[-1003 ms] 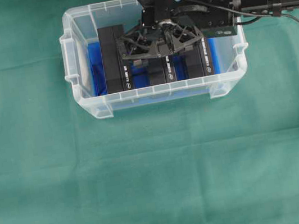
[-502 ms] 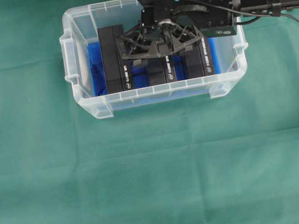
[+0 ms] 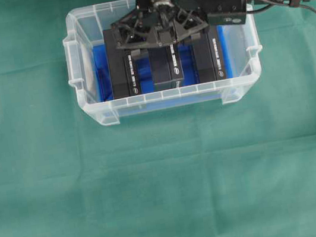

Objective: Take the box out of the case with the right arm.
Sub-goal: 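Lift the gripped middle box straight up out of the case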

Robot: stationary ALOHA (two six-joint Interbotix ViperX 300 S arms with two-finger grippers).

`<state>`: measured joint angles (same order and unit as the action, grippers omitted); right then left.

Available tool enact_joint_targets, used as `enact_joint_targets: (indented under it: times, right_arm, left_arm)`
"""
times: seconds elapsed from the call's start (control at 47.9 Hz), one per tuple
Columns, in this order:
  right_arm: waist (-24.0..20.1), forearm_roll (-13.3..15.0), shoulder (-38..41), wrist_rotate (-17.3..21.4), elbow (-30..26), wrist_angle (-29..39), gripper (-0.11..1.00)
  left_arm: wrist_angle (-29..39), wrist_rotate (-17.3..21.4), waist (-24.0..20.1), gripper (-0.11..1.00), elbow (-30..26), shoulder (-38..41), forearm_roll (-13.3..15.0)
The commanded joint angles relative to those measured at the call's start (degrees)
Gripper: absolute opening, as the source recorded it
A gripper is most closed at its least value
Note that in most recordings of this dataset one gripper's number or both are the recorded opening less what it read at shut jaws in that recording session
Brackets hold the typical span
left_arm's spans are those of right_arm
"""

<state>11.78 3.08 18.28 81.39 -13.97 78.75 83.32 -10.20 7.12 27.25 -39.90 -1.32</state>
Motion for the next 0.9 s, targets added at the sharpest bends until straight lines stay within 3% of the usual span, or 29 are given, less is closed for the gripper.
enact_joint_targets:
  times: [0.0, 0.522, 0.878]
  right_arm:
    - [-0.35, 0.97, -2.99, -0.09, -4.31, 3.60, 0.66]
    - [-1.58, 4.92, -3.60, -0.18, -18.19, 17.58, 0.66]
    - [-1.76, 5.45, -3.60, -0.18, -20.04, 19.51, 0.66]
  left_arm:
    - [-0.26, 0.09, 0.18, 0.00, -1.67, -0.18, -0.18]
    - [-0.26, 0.00, 0.18, 0.00, -1.93, -0.09, -0.18]
    - [-0.26, 0.00, 0.18, 0.00, -2.11, 0.00, -0.18]
